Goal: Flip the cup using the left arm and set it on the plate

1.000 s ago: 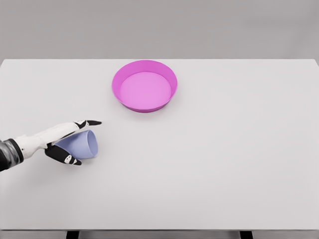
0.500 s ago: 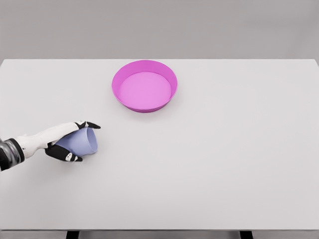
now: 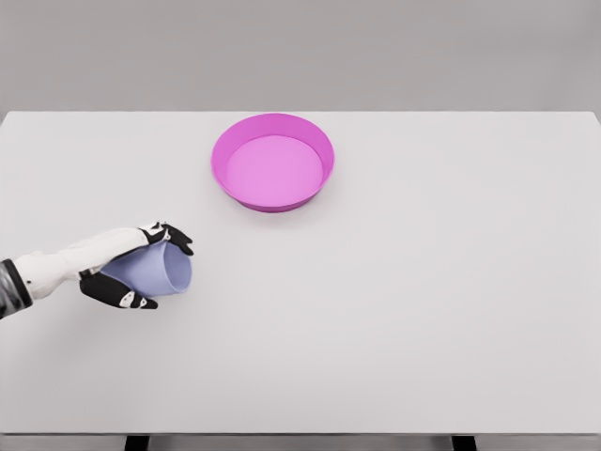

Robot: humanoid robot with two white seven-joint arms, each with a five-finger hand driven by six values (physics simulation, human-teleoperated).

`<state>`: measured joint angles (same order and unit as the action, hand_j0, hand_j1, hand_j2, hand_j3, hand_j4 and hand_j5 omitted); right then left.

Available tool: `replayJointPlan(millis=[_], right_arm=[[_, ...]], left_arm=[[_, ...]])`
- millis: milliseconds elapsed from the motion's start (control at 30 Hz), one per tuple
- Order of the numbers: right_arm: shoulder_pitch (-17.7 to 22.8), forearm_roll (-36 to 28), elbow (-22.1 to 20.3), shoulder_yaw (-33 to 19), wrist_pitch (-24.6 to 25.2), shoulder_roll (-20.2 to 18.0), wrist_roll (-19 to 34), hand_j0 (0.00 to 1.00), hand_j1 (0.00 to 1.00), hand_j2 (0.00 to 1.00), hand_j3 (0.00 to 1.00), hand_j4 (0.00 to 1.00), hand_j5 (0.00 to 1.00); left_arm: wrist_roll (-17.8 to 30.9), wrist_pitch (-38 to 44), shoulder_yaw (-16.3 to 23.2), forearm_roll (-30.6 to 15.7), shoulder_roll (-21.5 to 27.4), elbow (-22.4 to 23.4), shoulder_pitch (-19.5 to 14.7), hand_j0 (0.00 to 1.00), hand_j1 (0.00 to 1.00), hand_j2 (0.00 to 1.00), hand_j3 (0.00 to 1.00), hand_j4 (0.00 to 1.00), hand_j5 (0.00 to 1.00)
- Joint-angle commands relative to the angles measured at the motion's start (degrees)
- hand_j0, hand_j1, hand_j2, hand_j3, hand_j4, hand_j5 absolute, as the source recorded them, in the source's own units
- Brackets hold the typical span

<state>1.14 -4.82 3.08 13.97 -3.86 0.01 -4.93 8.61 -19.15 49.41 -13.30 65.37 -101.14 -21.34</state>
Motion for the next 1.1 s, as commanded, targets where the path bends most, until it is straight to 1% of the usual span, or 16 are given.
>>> replayJointPlan(millis=[0, 33, 67, 100, 167, 267, 300, 367, 400, 467, 533, 633, 733, 800, 867, 1067], right_arm=[[0.0, -0.01, 0.0, 0.01, 0.0, -0.01, 0.0, 1.0, 1.0, 1.0, 1.0, 1.0, 1.0], [0.0, -0.01, 0.0, 0.01, 0.0, -0.01, 0.0, 1.0, 1.0, 1.0, 1.0, 1.0, 1.0], [0.0, -0.01, 0.0, 0.01, 0.0, -0.01, 0.0, 1.0, 1.0, 1.0, 1.0, 1.0, 1.0], [0.0, -0.01, 0.0, 0.01, 0.0, -0.01, 0.0, 1.0, 1.0, 1.0, 1.0, 1.0, 1.0], [0.0, -0.01, 0.0, 0.01, 0.0, -0.01, 0.0, 1.0, 1.0, 1.0, 1.0, 1.0, 1.0], [0.0, -0.01, 0.0, 0.01, 0.0, -0.01, 0.0, 1.0, 1.0, 1.0, 1.0, 1.0, 1.0], [0.0, -0.01, 0.0, 0.01, 0.0, -0.01, 0.0, 1.0, 1.0, 1.0, 1.0, 1.0, 1.0], [0.0, -0.01, 0.0, 0.01, 0.0, -0.01, 0.0, 1.0, 1.0, 1.0, 1.0, 1.0, 1.0], [0.0, -0.01, 0.0, 0.01, 0.0, -0.01, 0.0, 1.0, 1.0, 1.0, 1.0, 1.0, 1.0], [0.0, -0.01, 0.0, 0.01, 0.0, -0.01, 0.0, 1.0, 1.0, 1.0, 1.0, 1.0, 1.0], [0.0, -0.01, 0.0, 0.01, 0.0, -0.01, 0.0, 1.0, 1.0, 1.0, 1.0, 1.0, 1.0], [0.0, -0.01, 0.0, 0.01, 0.0, -0.01, 0.0, 1.0, 1.0, 1.0, 1.0, 1.0, 1.0], [0.0, -0.01, 0.0, 0.01, 0.0, -0.01, 0.0, 1.0, 1.0, 1.0, 1.0, 1.0, 1.0], [0.0, -0.01, 0.0, 0.01, 0.0, -0.01, 0.0, 1.0, 1.0, 1.0, 1.0, 1.0, 1.0], [0.0, -0.01, 0.0, 0.01, 0.0, -0.01, 0.0, 1.0, 1.0, 1.0, 1.0, 1.0, 1.0], [0.0, -0.01, 0.0, 0.01, 0.0, -0.01, 0.0, 1.0, 1.0, 1.0, 1.0, 1.0, 1.0]], left_arm=[[-0.18, -4.32, -4.31, -1.03, 0.2, -0.02, 0.42, 0.58, 0.58, 0.58, 0.58, 0.58, 0.58], [-0.18, -5.64, -7.04, -1.12, 0.02, -0.02, 2.79, 0.58, 0.58, 0.58, 0.58, 0.58, 0.58], [-0.18, -6.43, -9.33, -1.21, 0.02, -0.02, 4.38, 0.58, 0.58, 0.58, 0.58, 0.58, 0.58], [-0.18, -6.69, -10.38, -1.56, 0.02, -0.02, 5.26, 0.57, 0.57, 0.57, 0.57, 0.57, 0.57], [-0.18, -6.78, -10.91, -2.08, 0.02, 0.07, 5.61, 0.57, 0.57, 0.57, 0.57, 0.57, 0.57], [-0.35, -7.92, -11.09, -3.31, -0.77, 0.24, 5.35, 0.56, 0.56, 0.56, 0.56, 0.56, 0.56], [-0.96, -7.92, -11.44, -3.75, -1.73, 0.33, 5.26, 0.56, 0.56, 0.56, 0.56, 0.56, 0.56], [-1.41, -7.84, -13.73, -4.37, -4.9, 0.6, 5.35, 0.56, 0.56, 0.56, 0.56, 0.56, 0.56], [-1.41, -7.84, -13.81, -5.51, -5.87, 0.68, 5.26, 0.56, 0.56, 0.56, 0.56, 0.56, 0.56], [-1.49, -7.92, -13.9, -6.04, -7.36, 1.47, 4.91, 0.56, 0.56, 0.56, 0.56, 0.56, 0.56], [-1.41, -7.92, -14.96, -6.22, -9.21, 3.14, 4.82, 0.56, 0.56, 0.56, 0.56, 0.56, 0.56], [-1.41, -7.75, -15.48, -6.13, -11.49, 4.29, 4.38, 0.56, 0.56, 0.56, 0.56, 0.56, 0.56], [-1.41, -7.66, -16.89, -5.78, -16.41, 6.48, 2.97, 0.56, 0.56, 0.56, 0.56, 0.56, 0.56], [-1.49, -7.57, -17.59, -5.86, -18.35, 7.8, 2.09, 0.56, 0.56, 0.56, 0.56, 0.56, 0.56], [-1.49, -7.75, -17.59, -5.86, -21.51, 10.88, 0.87, 0.56, 0.56, 0.56, 0.56, 0.56, 0.56], [-1.41, -8.01, -17.59, -5.95, -26.78, 15.98, -0.45, 0.56, 0.56, 0.56, 0.56, 0.56, 0.56]])
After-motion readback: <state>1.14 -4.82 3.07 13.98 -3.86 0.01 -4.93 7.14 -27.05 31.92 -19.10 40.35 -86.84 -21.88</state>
